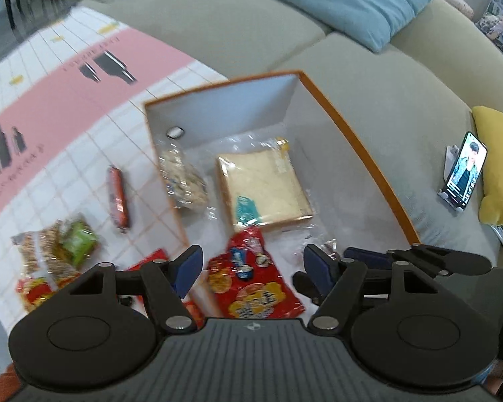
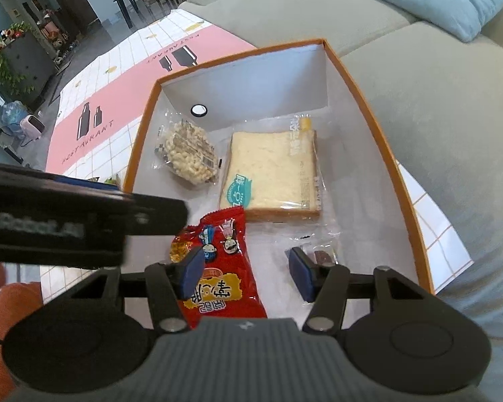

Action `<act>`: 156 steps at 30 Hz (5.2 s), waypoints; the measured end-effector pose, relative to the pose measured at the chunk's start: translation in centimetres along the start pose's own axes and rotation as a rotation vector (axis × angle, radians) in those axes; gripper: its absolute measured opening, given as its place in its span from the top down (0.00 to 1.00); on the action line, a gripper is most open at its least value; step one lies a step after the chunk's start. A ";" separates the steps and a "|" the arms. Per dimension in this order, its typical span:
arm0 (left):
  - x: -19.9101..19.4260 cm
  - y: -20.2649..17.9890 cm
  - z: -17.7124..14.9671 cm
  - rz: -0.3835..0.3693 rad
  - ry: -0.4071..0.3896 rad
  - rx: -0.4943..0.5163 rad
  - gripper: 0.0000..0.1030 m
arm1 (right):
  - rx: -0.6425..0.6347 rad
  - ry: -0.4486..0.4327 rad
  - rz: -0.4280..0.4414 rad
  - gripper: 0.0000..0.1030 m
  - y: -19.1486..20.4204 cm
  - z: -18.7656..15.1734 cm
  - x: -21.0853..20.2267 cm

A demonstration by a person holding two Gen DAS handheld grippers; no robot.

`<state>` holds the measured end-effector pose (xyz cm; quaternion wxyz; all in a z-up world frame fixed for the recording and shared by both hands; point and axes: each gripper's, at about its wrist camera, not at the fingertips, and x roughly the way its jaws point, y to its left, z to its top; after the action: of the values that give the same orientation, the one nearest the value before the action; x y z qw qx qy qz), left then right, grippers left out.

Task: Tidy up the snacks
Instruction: 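Move both tools from the box back to the snack pile on the tablecloth, then grasp the striped Mimi snack bag with the left tool while the right grasps the dark glossy bag, then carry both held bags over the orange box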

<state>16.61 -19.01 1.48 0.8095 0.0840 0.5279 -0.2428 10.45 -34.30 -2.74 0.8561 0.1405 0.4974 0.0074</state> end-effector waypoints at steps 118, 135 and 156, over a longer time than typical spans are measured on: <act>4.6 22.8 -7.1 0.131 -0.213 -0.409 0.42 | -0.246 0.063 0.087 0.58 19.0 -0.9 14.4; -2.4 17.2 -7.1 0.141 -0.302 -0.279 0.42 | -0.219 -0.090 0.106 0.59 17.7 -1.1 5.9; -7.3 5.5 -5.9 -0.020 -0.324 -0.002 0.42 | -0.212 -0.215 -0.034 0.59 8.6 -2.4 -5.7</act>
<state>12.06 -9.68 4.81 0.8817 0.0375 0.3914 -0.2607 6.62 -26.40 3.14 0.9144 0.0406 0.4016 0.0302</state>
